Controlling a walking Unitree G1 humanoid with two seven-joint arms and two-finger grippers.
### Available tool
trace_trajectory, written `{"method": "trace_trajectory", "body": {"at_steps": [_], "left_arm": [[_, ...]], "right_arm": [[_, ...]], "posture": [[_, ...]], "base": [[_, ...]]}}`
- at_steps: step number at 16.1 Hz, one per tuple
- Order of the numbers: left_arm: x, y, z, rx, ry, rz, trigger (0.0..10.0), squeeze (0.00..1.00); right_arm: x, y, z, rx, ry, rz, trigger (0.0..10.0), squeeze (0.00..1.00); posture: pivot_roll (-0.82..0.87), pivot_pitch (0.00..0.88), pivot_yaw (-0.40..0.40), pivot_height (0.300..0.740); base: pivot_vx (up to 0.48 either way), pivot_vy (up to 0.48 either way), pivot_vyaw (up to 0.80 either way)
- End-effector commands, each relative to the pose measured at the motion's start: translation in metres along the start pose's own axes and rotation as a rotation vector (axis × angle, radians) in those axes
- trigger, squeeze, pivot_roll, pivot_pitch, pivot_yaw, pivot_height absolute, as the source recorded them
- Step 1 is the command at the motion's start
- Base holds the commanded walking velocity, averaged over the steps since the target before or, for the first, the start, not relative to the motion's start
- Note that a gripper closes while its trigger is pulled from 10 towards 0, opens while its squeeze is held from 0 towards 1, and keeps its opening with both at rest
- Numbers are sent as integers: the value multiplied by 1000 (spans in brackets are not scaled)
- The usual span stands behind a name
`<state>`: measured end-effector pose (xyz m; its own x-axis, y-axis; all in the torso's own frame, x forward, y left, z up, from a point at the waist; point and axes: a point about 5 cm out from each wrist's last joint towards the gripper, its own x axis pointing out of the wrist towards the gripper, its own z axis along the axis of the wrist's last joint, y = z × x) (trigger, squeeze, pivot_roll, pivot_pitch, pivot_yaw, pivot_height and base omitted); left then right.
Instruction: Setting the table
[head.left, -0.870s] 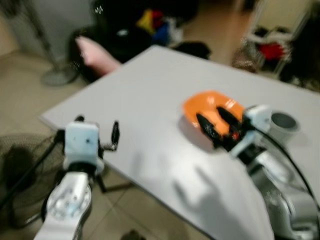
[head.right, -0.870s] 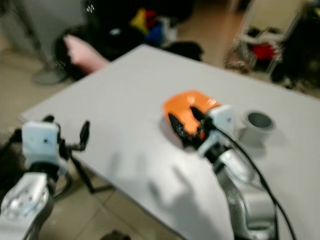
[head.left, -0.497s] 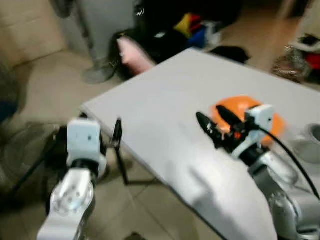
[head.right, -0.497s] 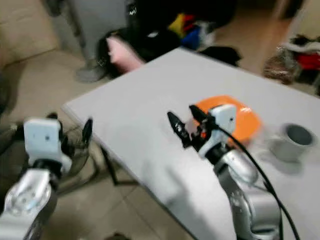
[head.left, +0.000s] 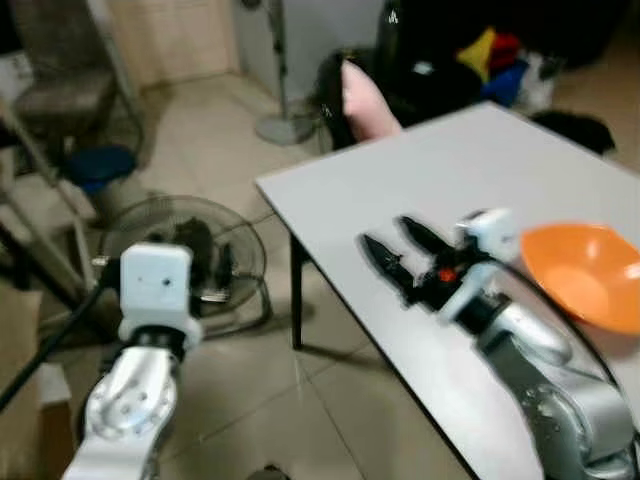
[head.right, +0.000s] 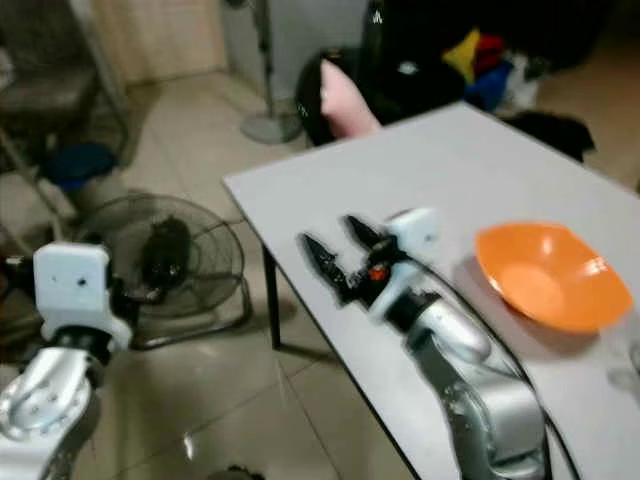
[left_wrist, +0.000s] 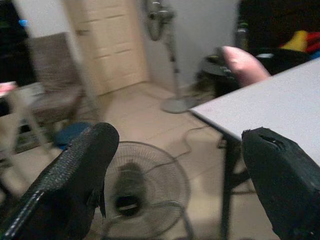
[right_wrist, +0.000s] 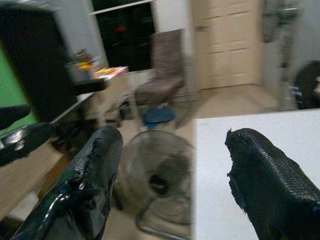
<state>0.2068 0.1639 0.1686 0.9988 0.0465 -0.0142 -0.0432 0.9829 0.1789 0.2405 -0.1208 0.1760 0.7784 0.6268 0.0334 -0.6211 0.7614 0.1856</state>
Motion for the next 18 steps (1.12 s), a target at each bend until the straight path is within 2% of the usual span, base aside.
{"method": "trace_trajectory", "body": {"at_steps": [1,6,8,10,14,17,18], "left_arm": [[0,-2,3,-1,-7,-5,10000,0],[-5,0,2,-12,4,20,10000,0],[-6,3,0,-21,21,61,10000,0],[-5,11,0,-31,38,127,10000,0],[-8,16,-1,-1,28,142,10000,0],[-9,17,-4,-43,37,168,10000,0],[-8,19,-4,-42,43,172,10000,0]], "right_arm": [[-2,-1,3,-11,8,4,10000,0],[-1,6,-5,7,59,60,10000,0],[2,8,-7,4,76,88,10000,0],[5,7,-11,16,86,93,10000,0],[5,2,-20,24,104,60,10000,0],[6,-1,-24,-32,105,25,10000,0],[7,-1,-27,-79,118,16,10000,0]], "posture": [[-45,22,20,740],[-32,26,11,740],[-23,27,1,740],[-18,28,-1,740],[-10,29,2,740],[-11,22,3,740],[-9,21,2,740]], "base": [[0,0,800],[0,0,800],[0,0,800],[0,0,800],[0,0,800],[0,0,0],[277,0,0]]}}
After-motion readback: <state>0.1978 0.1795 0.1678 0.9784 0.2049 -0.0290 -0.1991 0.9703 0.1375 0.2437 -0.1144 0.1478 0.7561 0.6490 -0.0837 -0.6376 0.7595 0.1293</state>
